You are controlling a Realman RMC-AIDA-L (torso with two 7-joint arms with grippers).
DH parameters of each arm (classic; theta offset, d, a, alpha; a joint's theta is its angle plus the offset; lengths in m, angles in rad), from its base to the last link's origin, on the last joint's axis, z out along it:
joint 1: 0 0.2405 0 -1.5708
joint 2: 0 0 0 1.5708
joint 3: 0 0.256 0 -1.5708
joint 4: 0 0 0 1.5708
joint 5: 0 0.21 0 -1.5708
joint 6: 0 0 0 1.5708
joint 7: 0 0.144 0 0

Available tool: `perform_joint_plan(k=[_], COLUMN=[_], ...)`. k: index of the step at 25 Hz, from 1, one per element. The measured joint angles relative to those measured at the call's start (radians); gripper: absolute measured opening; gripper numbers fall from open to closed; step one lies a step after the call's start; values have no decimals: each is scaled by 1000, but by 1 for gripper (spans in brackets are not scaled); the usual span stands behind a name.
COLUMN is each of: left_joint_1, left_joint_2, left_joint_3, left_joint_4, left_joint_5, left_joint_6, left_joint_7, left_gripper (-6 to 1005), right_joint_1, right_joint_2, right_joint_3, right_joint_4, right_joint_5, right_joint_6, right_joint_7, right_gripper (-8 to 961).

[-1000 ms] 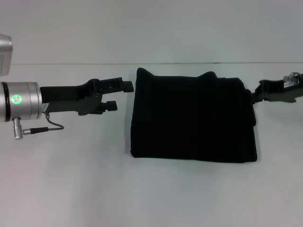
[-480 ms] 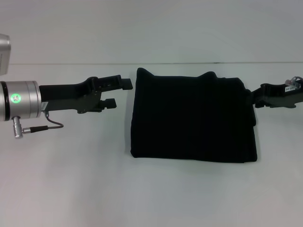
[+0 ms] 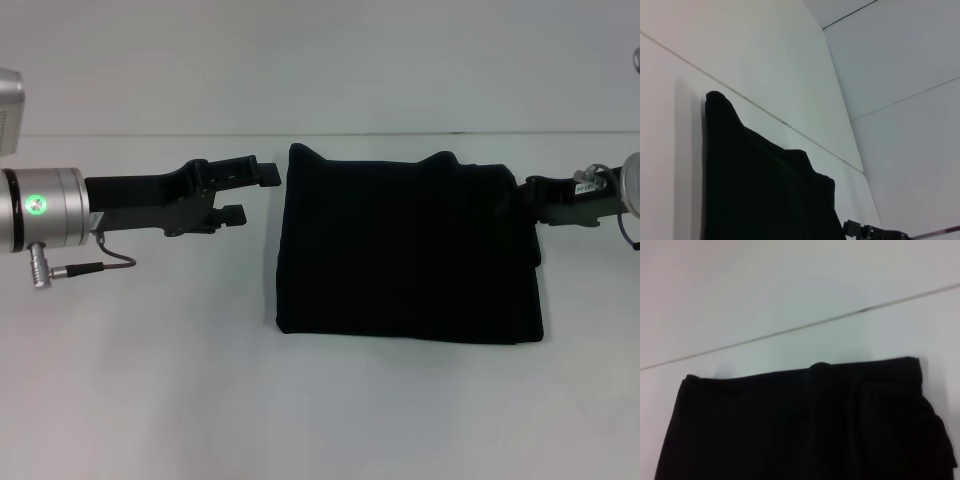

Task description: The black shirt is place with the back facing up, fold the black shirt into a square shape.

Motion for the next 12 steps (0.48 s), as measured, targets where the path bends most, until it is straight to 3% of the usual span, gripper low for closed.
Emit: perform_joint_plan(k=[12], left_joint_1=[-3], left_joint_2=[0], left_joint_3=[0], left_joint_4=[0], left_joint_5=[-3], left_joint_6=[-15], left_joint_7=[1], left_gripper=[959], right_joint_1=[15], right_joint_2=[2], right_joint_3=[4], right_joint_4=[57], right_joint_5=[1], right_joint_6=[56], right_joint_7=[0], right_gripper=[300])
